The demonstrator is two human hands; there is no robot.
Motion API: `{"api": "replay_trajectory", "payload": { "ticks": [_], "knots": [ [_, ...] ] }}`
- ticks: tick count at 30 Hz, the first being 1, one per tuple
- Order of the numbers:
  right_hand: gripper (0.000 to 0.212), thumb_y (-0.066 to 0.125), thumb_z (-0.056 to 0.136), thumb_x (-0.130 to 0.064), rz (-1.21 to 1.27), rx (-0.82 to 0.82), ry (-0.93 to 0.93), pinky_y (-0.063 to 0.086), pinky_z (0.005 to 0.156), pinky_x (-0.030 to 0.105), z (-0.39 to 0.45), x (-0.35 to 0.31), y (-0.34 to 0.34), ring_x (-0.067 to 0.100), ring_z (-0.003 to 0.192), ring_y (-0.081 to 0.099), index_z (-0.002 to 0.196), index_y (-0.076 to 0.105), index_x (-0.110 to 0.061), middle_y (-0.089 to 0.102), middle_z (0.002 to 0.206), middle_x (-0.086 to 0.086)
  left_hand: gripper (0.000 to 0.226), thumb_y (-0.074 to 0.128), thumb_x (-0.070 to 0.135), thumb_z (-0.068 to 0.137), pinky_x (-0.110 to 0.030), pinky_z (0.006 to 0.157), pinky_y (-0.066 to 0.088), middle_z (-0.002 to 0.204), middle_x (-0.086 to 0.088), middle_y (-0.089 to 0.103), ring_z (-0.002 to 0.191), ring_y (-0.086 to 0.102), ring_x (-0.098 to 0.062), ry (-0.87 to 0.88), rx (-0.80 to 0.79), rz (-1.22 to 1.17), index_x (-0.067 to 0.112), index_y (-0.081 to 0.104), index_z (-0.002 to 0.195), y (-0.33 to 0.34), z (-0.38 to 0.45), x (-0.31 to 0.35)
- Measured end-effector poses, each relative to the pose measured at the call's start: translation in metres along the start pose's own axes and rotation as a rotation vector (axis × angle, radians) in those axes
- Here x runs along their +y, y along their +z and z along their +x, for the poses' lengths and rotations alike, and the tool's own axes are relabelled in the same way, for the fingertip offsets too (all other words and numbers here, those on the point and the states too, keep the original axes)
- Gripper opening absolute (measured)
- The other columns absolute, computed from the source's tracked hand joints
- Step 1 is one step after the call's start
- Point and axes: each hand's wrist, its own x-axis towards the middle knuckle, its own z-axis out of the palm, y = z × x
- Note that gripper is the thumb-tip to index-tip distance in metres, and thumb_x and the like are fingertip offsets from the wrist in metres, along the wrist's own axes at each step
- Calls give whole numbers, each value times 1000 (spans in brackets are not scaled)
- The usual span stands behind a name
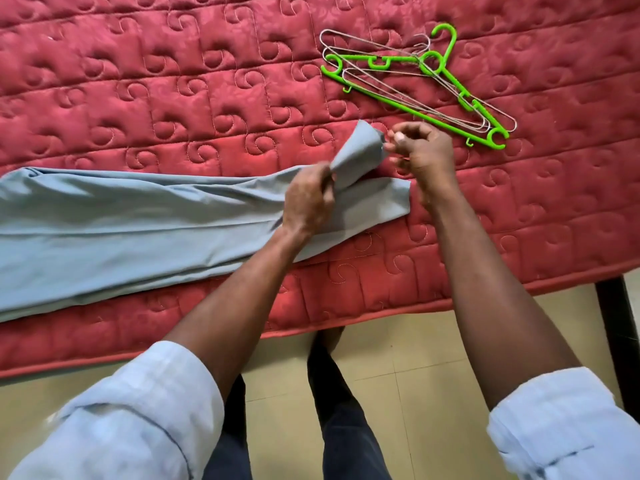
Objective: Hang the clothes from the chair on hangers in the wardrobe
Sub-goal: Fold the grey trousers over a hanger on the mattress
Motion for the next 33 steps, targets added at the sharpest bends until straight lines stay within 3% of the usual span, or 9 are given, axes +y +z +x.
{"api": "replay_trajectory", "payload": {
  "ticks": [3,7,9,12,15,19,23,29,33],
  "knots": [
    [15,63,80,-3,-465,104,37,46,75,30,11,37,-15,19,85,58,91,66,-13,62,89,4,16,46,11,92,-36,60,30,85,-19,66,78,60,-36,-294,154,-149,2,58,97,-14,24,6],
    [56,76,76,-24,-933,-53,126,40,101,35,6,81,-29,30,121,48,127,57,-9,55,125,16,19,46,18,95,-38,63,33,87,-20,64,79,60,-37,-240,87,-167,1,54,98,-28,37,8],
    [36,74,67,-35,-937,-15,104,40,92,34,7,82,-30,34,116,52,98,68,-18,60,115,19,21,47,20,96,-41,66,37,87,-20,65,80,60,-38,-223,67,-175,0,54,99,-29,36,8],
    [20,63,58,-37,-848,-24,21,39,72,34,5,75,-30,22,83,54,62,55,-19,60,81,10,18,49,17,97,-38,61,29,77,-11,58,74,56,-36,-186,58,-191,-1,53,97,-29,28,10],
    [15,66,64,-26,-487,-69,-42,33,60,31,-2,55,-23,12,64,42,69,54,-18,48,66,0,14,49,14,97,-33,60,24,71,0,49,67,49,-29,-146,76,-217,1,51,94,-29,19,18],
    [17,70,70,-29,-241,6,-29,42,67,33,17,27,-13,15,73,52,76,59,-18,60,78,6,12,49,12,96,-32,60,27,71,3,45,66,46,-25,-59,160,-207,1,52,94,-32,20,30],
    [24,64,82,-32,-812,321,35,46,81,34,30,20,-17,29,93,63,92,67,-11,70,102,13,13,48,11,96,-29,61,29,75,4,48,69,52,-25,-30,146,-182,1,55,99,-34,23,31],
    [39,69,82,-45,-780,99,104,42,77,33,20,54,-16,31,103,62,100,60,-11,68,108,11,26,50,12,93,-39,63,37,88,-20,66,77,59,-40,1,49,-92,-1,57,115,-20,1,28],
    [48,75,77,-27,-938,67,179,44,82,36,11,72,-18,35,108,61,115,55,-7,65,115,18,43,54,0,91,-27,89,42,126,-21,63,109,55,-24,82,-21,-109,-4,52,133,-9,-15,34]
  ]
}}
